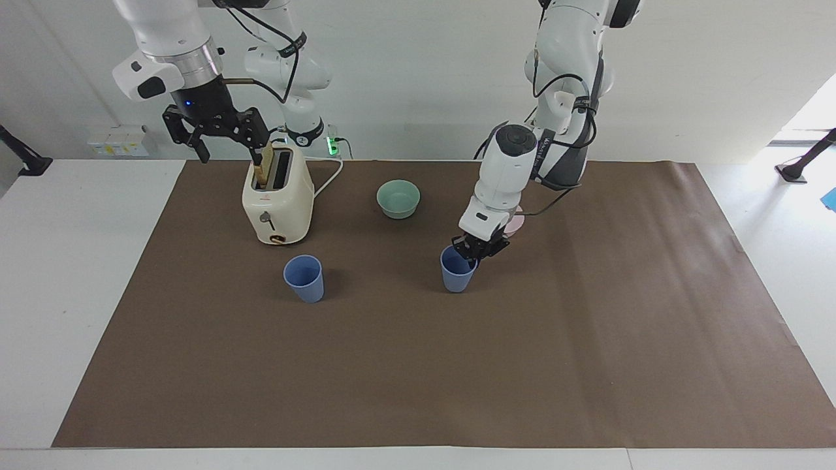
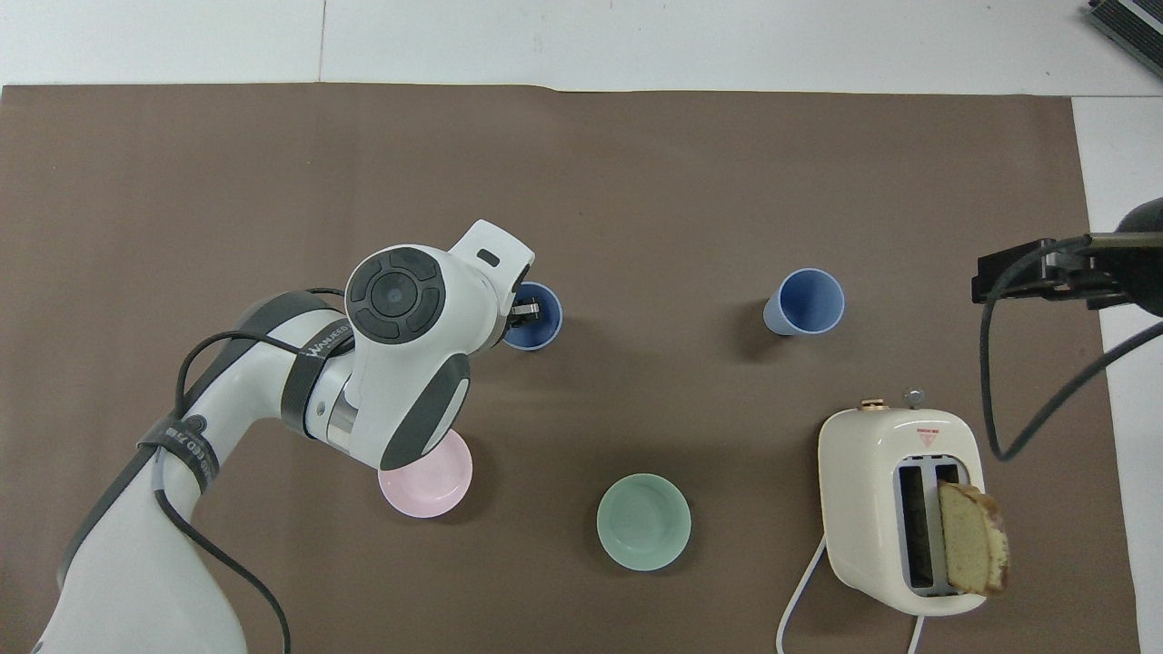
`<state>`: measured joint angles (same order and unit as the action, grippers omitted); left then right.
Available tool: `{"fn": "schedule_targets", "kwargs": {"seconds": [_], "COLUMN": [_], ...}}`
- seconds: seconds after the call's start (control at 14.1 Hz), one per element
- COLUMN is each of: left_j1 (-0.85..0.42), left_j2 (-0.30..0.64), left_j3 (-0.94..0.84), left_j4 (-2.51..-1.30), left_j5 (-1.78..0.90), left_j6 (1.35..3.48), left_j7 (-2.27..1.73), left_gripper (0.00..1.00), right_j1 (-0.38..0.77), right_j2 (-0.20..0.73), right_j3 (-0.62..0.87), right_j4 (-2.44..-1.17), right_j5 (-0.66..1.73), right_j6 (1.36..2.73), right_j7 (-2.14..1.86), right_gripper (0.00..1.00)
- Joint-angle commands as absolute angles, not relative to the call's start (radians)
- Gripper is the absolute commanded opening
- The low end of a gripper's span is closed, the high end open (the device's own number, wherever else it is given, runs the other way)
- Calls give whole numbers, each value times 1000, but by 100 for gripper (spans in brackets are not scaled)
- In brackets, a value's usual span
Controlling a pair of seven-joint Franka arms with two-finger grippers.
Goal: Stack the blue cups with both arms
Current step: 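Release the cup with the left gripper while the right gripper reaches the other cup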
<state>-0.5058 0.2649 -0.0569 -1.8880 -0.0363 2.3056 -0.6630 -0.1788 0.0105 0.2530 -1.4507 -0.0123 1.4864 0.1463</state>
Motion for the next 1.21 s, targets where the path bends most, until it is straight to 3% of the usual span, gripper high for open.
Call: {"fn": "schedule_targets", "kwargs": {"seconds": [0.0, 0.07, 0.36, 0.71, 1.14], "left_j1": [-514, -511, -503, -404, -223], "left_j2": [255, 256, 242, 154, 12], "left_j3": [-44, -44, -32, -32, -32], "left_j4": [-1907, -1905, -1890, -1882, -1882], "left_j5": [-15, -15, -14, -11, -18], "left_j6": [2329, 2329, 2307, 2257, 2033], "left_j7": [-673, -675, -680, -617, -309], "left_gripper": [36, 46, 100, 100, 100], "right_j1": [-196, -196, -198, -196, -166], "right_j2": [-12, -14, -43, 3, 170], "right_j3": [256, 255, 241, 241, 242], "right_j4": [-1480, -1485, -1601, -1748, -1845], "right_j5": [15, 17, 20, 23, 23], "right_j6": [1488, 1489, 1597, 1773, 1995], "right_j7": [141, 141, 143, 152, 156], "right_gripper": [100, 100, 100, 100, 100]}}
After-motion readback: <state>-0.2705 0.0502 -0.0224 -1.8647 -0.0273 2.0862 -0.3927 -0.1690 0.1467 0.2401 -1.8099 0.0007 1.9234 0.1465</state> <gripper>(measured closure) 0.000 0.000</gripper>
